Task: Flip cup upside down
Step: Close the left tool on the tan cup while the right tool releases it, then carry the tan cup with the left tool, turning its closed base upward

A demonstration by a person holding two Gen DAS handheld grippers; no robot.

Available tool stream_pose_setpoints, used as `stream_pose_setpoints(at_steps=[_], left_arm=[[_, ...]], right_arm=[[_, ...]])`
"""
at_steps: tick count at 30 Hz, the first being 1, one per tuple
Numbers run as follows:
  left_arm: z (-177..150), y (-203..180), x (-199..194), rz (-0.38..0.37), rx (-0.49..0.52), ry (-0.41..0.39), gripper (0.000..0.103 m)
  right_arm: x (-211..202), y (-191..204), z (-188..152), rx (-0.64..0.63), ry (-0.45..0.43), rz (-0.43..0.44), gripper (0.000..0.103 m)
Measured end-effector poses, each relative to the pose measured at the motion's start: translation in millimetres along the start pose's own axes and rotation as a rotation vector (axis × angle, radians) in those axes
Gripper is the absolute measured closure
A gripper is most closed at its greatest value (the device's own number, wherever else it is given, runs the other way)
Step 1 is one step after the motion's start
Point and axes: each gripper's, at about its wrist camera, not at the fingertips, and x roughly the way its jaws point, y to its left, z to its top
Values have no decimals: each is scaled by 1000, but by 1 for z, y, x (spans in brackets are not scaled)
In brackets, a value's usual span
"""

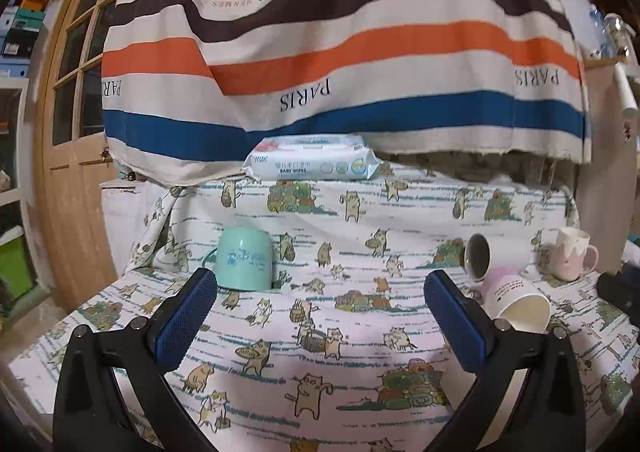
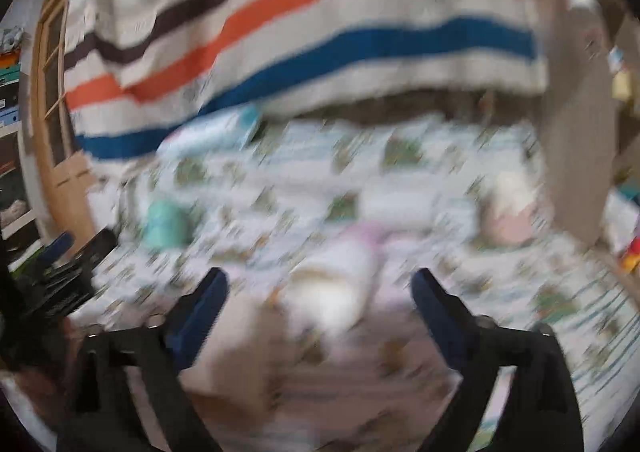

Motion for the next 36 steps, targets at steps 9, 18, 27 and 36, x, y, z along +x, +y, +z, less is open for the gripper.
stream_pose_setpoints(at_steps=[9,18,27,36], left_arm=[[15,-45,28,-54,-4,349,0],[7,-86,60,-118,-85,599,6],[-11,-93,78,-66,-189,719,7],[-17,-100,89,-101,-229,783,13]], right_arm=[[-1,-50,-4,-28,-53,-27,0],[-8,-73,-7,52,-111,-73,0],[-3,-72,-8,46,-69,-85,0],[-1,-56,-9,-28,-66,-126,0]])
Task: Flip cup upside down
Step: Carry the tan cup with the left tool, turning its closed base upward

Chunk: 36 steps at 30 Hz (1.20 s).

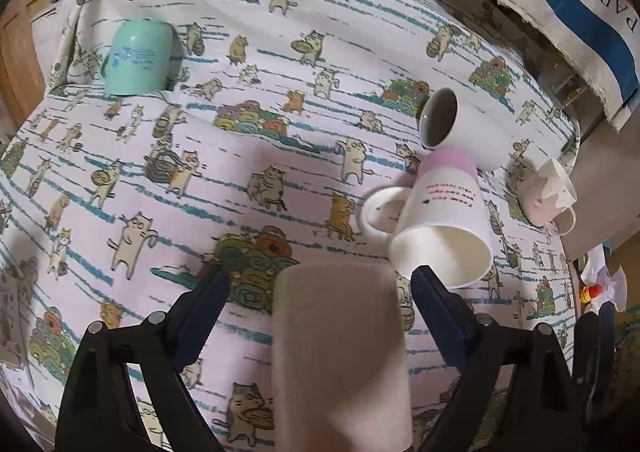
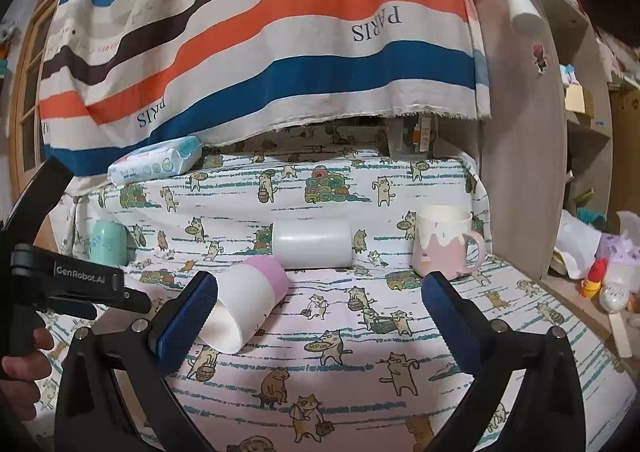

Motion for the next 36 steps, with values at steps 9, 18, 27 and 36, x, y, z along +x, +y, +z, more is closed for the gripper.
stream_pose_setpoints(at_steps=[9,18,27,36], left_arm=[[-4,-10,18,23,11,35,26],[-5,-12,14,7,44,29,35],[-10,-29,-22,43,166,-142,36],[-23,-45,-53,2,246,-316,37]], right_arm=[[7,2,-1,-18,32,-62,0],[7,2,-1,-20,30,-62,0],[7,1,-1,-18,30,-64,0],[7,1,-1,-19,30,-63,0]])
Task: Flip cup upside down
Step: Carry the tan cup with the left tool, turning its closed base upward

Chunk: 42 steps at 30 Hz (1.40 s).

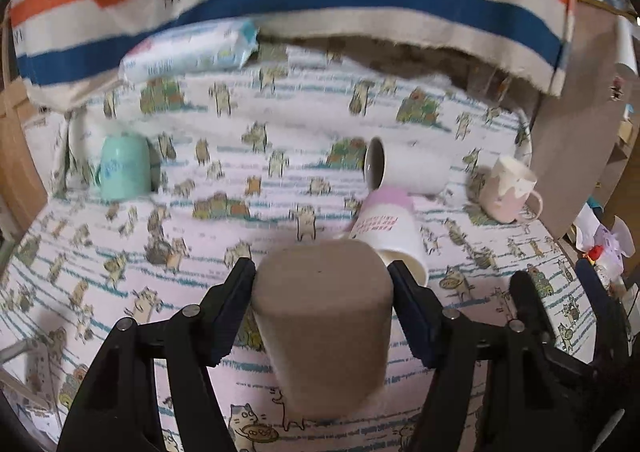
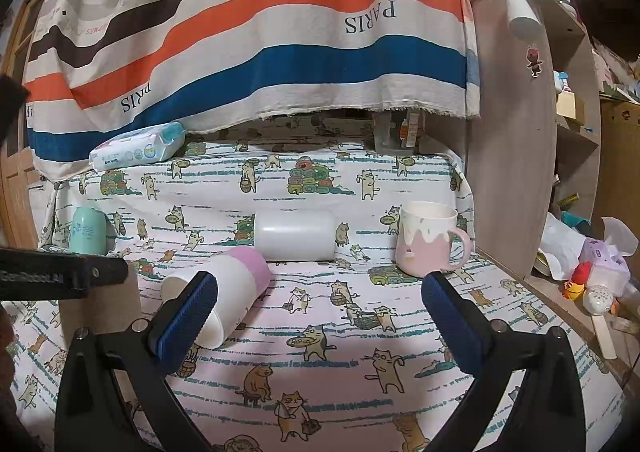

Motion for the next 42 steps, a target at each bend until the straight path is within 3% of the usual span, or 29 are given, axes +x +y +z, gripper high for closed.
stream_pose_setpoints(at_steps=[7,23,33,38,42], left_arm=[[-1,-14,-9,86,92,-136,37],[-24,-14,3,80,128,-180,37],[-20,-1,-3,94,161,-260,37],[-19,11,0,113,253,-289,37],[-14,30,-1,159,237,-309,37]], right_arm=[[0,0,0,1,0,0,0],[1,-4,0,14,0,0,0],[0,-4,0,13,0,0,0],[1,-4,0,12,3,8,0],[1,-4,0,11,3,4,0]])
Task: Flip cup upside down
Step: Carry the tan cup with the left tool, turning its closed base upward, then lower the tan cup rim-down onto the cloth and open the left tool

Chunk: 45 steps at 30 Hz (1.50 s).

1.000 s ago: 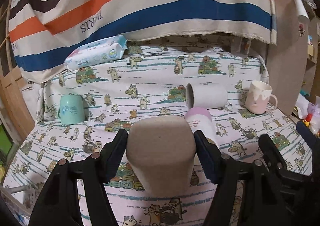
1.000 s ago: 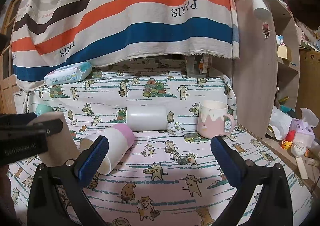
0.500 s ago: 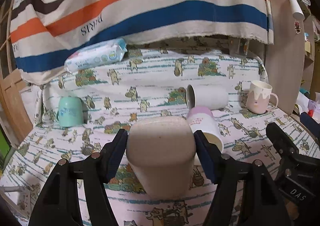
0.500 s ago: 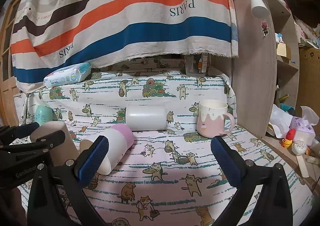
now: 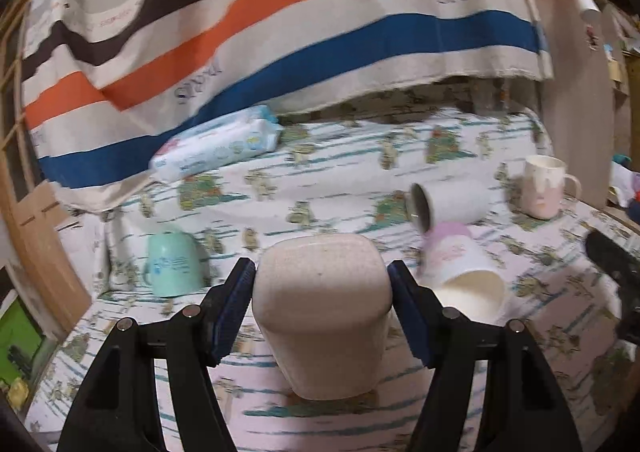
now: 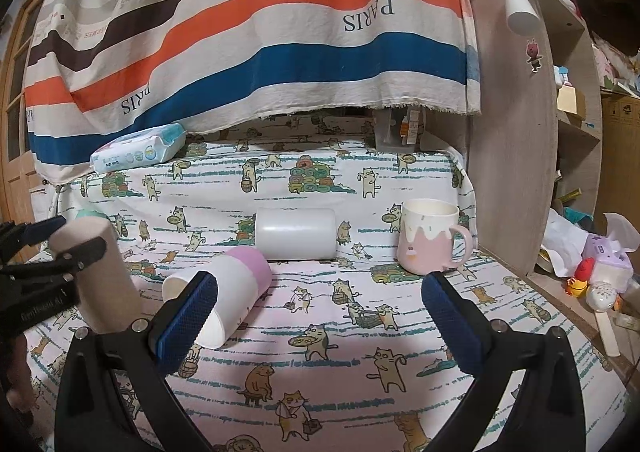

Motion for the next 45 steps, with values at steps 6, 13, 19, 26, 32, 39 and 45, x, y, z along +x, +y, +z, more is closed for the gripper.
stream_pose_setpoints(at_steps=[6,13,19,26,32,39,45], left_arm=[[-1,29,11,-4,-45,8,37],[-6,49,24,-154,-80,-18,37],[-19,44,45,-135,-46,54,35],[-26,49,56,-173,-96,137,30],[-15,64,24,-184,-143,-42,0],[-4,92,-3,-223,-181,-118,0],[-19,104,-23,-198,-149,-137,0]], right_arm=[[0,3,-1,-9,0,4,0],[-1,7,-1,-15,-2,3,0],[-1,6,-1,-16,-2,4,0],[-1,5,-1,-16,-3,5,0],[-1,6,-1,-16,0,9,0],[-2,8,0,-19,-2,15,0],[-3,8,1,-20,-18,24,0]])
